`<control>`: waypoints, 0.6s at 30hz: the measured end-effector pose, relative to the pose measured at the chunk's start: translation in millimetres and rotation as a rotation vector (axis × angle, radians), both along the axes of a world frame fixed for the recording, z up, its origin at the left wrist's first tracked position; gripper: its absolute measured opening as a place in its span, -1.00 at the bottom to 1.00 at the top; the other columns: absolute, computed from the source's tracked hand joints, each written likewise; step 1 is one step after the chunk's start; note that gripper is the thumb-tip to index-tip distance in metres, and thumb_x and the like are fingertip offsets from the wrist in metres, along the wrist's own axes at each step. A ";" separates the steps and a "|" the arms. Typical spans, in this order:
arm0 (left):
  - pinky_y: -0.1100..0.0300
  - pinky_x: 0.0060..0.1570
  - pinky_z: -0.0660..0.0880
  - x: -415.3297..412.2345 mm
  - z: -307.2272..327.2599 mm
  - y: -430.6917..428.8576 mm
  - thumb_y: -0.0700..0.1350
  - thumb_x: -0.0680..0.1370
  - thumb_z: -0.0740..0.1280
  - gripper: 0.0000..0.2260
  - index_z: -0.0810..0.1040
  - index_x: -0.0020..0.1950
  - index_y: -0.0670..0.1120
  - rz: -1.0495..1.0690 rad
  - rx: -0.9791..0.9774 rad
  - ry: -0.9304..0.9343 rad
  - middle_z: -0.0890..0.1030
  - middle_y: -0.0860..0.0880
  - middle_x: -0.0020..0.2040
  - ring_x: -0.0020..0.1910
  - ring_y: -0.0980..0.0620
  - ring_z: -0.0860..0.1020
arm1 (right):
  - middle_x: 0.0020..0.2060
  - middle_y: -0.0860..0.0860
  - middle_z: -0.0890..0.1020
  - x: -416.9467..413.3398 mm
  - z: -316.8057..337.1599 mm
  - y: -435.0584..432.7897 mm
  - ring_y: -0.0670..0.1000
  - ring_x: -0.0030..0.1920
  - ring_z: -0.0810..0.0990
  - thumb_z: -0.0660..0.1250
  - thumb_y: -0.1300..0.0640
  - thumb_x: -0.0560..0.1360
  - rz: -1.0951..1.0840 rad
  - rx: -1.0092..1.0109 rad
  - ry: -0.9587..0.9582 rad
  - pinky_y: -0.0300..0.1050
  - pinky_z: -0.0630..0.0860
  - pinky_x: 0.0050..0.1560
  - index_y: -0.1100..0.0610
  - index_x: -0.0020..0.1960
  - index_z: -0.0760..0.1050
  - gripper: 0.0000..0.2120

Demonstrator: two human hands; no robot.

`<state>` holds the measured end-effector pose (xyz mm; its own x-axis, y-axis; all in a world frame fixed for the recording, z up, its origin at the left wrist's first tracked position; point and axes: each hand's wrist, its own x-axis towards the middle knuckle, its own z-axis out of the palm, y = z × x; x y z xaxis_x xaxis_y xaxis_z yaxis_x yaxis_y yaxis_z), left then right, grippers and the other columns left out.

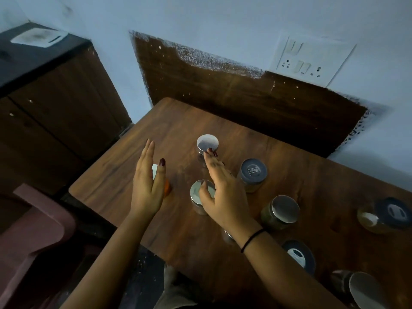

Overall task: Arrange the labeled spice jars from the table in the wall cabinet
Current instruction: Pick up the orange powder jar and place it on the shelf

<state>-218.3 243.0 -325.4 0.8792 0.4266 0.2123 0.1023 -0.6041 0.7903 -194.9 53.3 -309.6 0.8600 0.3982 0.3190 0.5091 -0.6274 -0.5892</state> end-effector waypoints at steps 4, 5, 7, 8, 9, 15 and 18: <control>0.00 0.47 0.19 6.0 -9.7 27.8 0.12 0.66 0.07 -0.48 0.15 0.61 0.02 0.069 -0.099 0.009 0.19 0.02 0.60 0.56 0.03 0.20 | 0.52 -0.02 0.30 2.0 -11.8 20.2 -0.07 0.52 0.26 0.27 0.07 0.56 -0.015 -0.023 0.053 -0.21 0.36 0.42 0.07 0.58 0.14 -0.37; 0.01 0.46 0.19 6.8 -13.3 34.8 0.11 0.66 0.07 -0.48 0.16 0.60 0.01 0.079 -0.116 0.018 0.21 0.01 0.60 0.55 0.04 0.21 | 0.52 -0.02 0.30 2.7 -13.8 27.2 -0.08 0.51 0.26 0.27 0.07 0.56 -0.013 -0.032 0.062 -0.20 0.37 0.41 0.07 0.58 0.15 -0.37; 0.05 0.45 0.20 8.3 -22.5 47.9 0.13 0.64 0.07 -0.47 0.17 0.60 0.01 0.088 -0.138 0.047 0.22 0.01 0.59 0.54 0.05 0.22 | 0.52 -0.01 0.31 4.3 -17.2 42.7 -0.08 0.51 0.28 0.28 0.09 0.56 -0.005 -0.053 0.075 -0.18 0.41 0.39 0.07 0.57 0.16 -0.38; 0.06 0.44 0.21 8.5 -26.9 53.4 0.14 0.63 0.07 -0.46 0.17 0.60 0.01 0.085 -0.153 0.061 0.22 0.01 0.59 0.53 0.06 0.23 | 0.51 -0.02 0.32 5.4 -19.6 50.5 -0.09 0.50 0.28 0.29 0.10 0.56 0.002 -0.063 0.083 -0.17 0.43 0.38 0.06 0.57 0.16 -0.38; 0.07 0.44 0.21 8.6 -31.3 58.2 0.15 0.63 0.07 -0.46 0.17 0.60 0.01 0.076 -0.167 0.072 0.22 0.01 0.59 0.53 0.07 0.23 | 0.51 -0.03 0.31 6.7 -21.2 58.1 -0.10 0.50 0.29 0.29 0.09 0.56 0.013 -0.071 0.093 -0.15 0.45 0.36 0.05 0.57 0.15 -0.37; 0.06 0.47 0.23 13.2 -61.1 85.6 0.11 0.67 0.12 -0.50 0.16 0.59 0.03 0.023 -0.185 0.171 0.23 0.01 0.59 0.53 0.09 0.22 | 0.52 -0.03 0.30 16.8 -36.7 101.5 -0.05 0.50 0.29 0.29 0.07 0.56 0.042 -0.121 0.143 -0.12 0.45 0.37 0.06 0.57 0.15 -0.37; 0.06 0.46 0.22 16.4 -74.9 98.4 0.15 0.66 0.12 -0.48 0.17 0.59 0.02 -0.007 -0.188 0.227 0.25 0.01 0.57 0.52 0.08 0.24 | 0.51 -0.04 0.30 22.3 -44.9 118.6 -0.08 0.50 0.26 0.29 0.07 0.57 0.058 -0.146 0.158 -0.25 0.36 0.38 0.05 0.57 0.16 -0.38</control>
<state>-202.0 341.4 -400.3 0.8982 0.4336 -0.0723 0.2855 -0.4503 0.8460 -172.5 171.9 -354.5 0.8689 0.4809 0.1172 0.4554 -0.6841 -0.5698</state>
